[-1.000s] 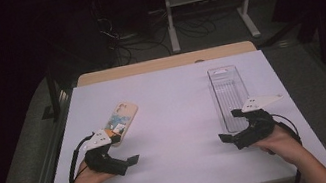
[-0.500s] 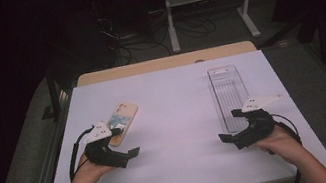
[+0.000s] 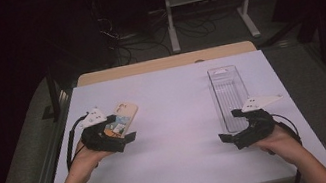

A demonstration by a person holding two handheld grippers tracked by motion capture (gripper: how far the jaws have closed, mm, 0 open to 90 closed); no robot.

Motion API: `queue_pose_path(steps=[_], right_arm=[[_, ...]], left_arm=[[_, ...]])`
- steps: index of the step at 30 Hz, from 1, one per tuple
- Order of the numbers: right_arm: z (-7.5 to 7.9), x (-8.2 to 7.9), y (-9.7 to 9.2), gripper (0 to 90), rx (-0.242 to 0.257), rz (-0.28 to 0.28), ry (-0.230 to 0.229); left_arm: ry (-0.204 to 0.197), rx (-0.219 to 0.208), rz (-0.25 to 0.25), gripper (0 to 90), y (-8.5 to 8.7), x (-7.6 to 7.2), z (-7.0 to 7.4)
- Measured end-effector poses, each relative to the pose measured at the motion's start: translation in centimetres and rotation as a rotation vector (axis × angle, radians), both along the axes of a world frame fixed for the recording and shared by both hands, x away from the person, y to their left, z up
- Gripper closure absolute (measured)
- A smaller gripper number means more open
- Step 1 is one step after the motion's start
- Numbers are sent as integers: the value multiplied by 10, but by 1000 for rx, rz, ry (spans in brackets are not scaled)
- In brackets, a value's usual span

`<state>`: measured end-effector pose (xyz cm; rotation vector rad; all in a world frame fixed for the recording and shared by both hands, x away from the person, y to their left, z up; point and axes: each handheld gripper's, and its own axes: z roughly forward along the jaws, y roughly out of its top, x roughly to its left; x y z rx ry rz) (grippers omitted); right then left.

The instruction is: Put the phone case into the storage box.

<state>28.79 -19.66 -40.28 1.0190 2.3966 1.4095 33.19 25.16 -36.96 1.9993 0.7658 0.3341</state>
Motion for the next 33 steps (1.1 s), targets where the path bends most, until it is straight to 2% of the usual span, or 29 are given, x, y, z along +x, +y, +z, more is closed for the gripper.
queue_pose_path(steps=[5,8,15,19,25,26,33], right_arm=[[0,0,0,0,0,0,0],[0,0,0,0,0,1,0],[0,0,0,0,1,1,1],[0,0,0,0,0,0,1],[0,0,0,0,2,0,2],[0,0,0,0,2,0,2],[0,0,0,0,5,-1,5]], left_arm=[[-13,16,5,0,-2,8,4],[-14,7,16,0,-3,12,5],[-25,17,23,0,-3,24,9],[-16,10,39,0,-3,31,8],[-8,34,53,0,-4,40,7],[-16,44,51,0,-4,42,7],[-28,47,58,0,-7,53,9]])
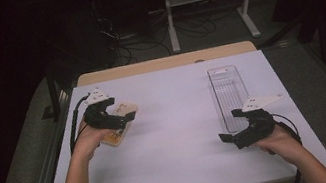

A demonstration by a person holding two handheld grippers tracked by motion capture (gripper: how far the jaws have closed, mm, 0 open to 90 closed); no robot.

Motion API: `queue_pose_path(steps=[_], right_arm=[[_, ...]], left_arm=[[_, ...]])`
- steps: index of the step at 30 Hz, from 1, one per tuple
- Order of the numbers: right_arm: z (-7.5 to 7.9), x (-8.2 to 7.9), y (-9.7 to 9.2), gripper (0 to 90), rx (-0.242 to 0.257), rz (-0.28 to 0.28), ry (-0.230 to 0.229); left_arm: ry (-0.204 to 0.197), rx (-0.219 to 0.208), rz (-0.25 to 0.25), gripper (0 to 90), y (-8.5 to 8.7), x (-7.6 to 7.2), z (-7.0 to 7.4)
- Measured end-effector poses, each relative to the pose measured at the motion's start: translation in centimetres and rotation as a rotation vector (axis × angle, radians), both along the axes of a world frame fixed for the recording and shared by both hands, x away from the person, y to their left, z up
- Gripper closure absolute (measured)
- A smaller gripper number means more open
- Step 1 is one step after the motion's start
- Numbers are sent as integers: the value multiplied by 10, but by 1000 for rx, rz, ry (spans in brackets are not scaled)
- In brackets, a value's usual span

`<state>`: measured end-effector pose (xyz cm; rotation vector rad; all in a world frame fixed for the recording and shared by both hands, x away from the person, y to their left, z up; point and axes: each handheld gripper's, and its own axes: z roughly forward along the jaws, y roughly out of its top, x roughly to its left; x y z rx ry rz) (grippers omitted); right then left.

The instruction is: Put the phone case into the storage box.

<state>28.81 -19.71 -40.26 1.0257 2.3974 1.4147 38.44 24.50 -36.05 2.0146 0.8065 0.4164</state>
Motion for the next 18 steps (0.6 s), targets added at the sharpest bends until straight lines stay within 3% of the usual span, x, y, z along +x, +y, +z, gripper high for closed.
queue_pose_path(steps=[7,13,18], right_arm=[[0,0,0,0,2,0,1],[0,0,0,0,-2,3,-5],[0,0,0,0,-5,6,-8]], left_arm=[[-7,3,24,0,-1,12,3],[0,-30,50,0,1,19,1],[-12,-26,58,0,4,22,-1]])
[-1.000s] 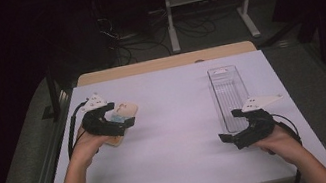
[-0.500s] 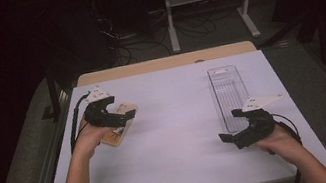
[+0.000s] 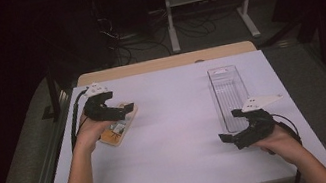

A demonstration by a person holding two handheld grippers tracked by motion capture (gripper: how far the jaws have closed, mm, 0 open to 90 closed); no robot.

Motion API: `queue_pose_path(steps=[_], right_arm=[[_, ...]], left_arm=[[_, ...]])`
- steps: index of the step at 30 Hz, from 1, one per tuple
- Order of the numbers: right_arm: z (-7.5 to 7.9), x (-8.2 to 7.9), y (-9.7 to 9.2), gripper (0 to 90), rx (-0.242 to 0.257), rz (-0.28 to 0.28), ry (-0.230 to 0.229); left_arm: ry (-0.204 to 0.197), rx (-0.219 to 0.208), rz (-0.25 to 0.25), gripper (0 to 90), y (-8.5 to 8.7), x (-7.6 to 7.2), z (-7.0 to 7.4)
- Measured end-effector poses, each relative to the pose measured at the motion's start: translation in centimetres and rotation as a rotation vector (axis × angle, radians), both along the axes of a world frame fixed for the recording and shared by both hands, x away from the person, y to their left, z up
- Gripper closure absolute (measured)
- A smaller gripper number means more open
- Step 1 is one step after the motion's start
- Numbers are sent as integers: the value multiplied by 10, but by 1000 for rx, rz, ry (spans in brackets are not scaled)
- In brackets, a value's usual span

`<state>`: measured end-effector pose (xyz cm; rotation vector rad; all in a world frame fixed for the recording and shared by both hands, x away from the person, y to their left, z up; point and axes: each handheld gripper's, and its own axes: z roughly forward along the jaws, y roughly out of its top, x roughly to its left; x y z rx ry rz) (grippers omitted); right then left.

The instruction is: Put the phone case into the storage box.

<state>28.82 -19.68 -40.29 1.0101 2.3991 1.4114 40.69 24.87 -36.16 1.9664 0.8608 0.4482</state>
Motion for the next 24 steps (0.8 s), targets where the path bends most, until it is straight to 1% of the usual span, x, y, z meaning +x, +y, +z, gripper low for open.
queue_pose_path(steps=[1,4,6,7,8,9,10,12,13,14,15,17,18,19,20,21,24], right_arm=[[0,0,0,0,0,1,-1],[0,0,0,0,-2,3,0],[0,0,1,0,-3,2,2],[0,0,1,0,-3,2,2],[0,-1,1,0,-4,1,1],[0,-1,1,0,-4,1,1],[0,-1,1,0,-7,0,2],[0,-1,1,0,-8,-1,2],[0,-1,1,0,-8,-2,2],[0,-1,1,0,-9,-3,1],[0,-1,1,0,-9,-3,1],[0,-1,1,0,-9,-3,1],[0,-1,1,0,-8,-3,1],[0,-1,1,0,-9,-2,0],[0,-1,1,0,-9,-2,0],[0,-1,1,0,-9,-1,0],[0,-1,1,0,-9,0,-2]], left_arm=[[-2,3,1,0,2,1,0],[1,1,28,0,7,2,-1],[3,2,38,0,13,3,0],[3,-2,46,0,15,3,0],[7,-20,67,0,17,3,0],[6,-16,73,0,20,4,0],[9,-21,89,0,23,4,0],[13,-24,103,0,26,4,-1],[22,-20,111,0,27,4,-2],[24,-12,123,0,28,4,-2],[20,-2,123,0,30,4,-2],[27,-3,140,0,32,4,-1],[26,6,138,0,33,4,-1],[28,-6,145,0,32,4,-1],[30,-1,147,0,32,4,-1],[33,16,146,0,33,4,-1],[38,20,146,0,32,4,-1]])
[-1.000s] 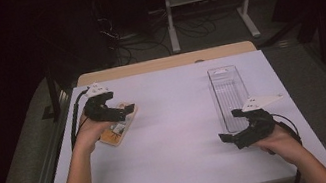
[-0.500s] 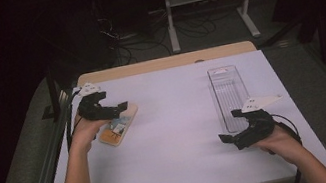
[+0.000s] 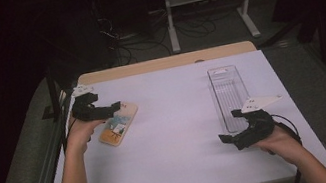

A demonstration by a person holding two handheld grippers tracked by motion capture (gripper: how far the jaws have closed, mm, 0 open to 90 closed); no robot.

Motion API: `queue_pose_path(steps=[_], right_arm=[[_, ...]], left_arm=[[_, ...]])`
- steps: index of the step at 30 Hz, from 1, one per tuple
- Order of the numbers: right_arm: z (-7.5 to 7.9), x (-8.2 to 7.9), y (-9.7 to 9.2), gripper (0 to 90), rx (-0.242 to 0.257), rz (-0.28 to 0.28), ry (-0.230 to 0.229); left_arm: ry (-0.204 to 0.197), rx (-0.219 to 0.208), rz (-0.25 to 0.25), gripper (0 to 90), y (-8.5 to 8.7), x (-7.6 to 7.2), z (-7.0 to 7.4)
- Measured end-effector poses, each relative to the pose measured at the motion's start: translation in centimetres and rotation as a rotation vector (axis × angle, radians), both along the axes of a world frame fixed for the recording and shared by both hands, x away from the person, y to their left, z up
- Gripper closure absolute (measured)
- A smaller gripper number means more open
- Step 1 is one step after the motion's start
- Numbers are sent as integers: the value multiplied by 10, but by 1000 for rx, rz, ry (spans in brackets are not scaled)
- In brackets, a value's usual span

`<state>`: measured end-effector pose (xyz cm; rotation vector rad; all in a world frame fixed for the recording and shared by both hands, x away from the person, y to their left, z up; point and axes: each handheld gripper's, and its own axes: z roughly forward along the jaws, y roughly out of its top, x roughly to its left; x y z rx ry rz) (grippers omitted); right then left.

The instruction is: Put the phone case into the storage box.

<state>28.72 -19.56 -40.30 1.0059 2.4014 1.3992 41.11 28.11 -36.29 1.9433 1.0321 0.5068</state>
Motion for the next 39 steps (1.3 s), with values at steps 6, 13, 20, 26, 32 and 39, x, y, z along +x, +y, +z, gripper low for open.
queue_pose_path(steps=[6,13,20,26,32,39], right_arm=[[0,0,0,0,0,0,2],[0,0,0,0,0,0,2],[0,0,0,0,0,0,3],[0,0,0,0,-1,0,1],[0,0,0,0,-1,-1,1],[0,0,0,0,-1,-1,1]], left_arm=[[22,13,1,0,-2,1,-3],[42,26,1,0,-2,2,-7],[58,29,4,0,-4,1,-12],[77,55,1,0,-4,3,-19],[96,64,3,0,-5,4,-25],[121,91,15,0,-3,5,-33]])
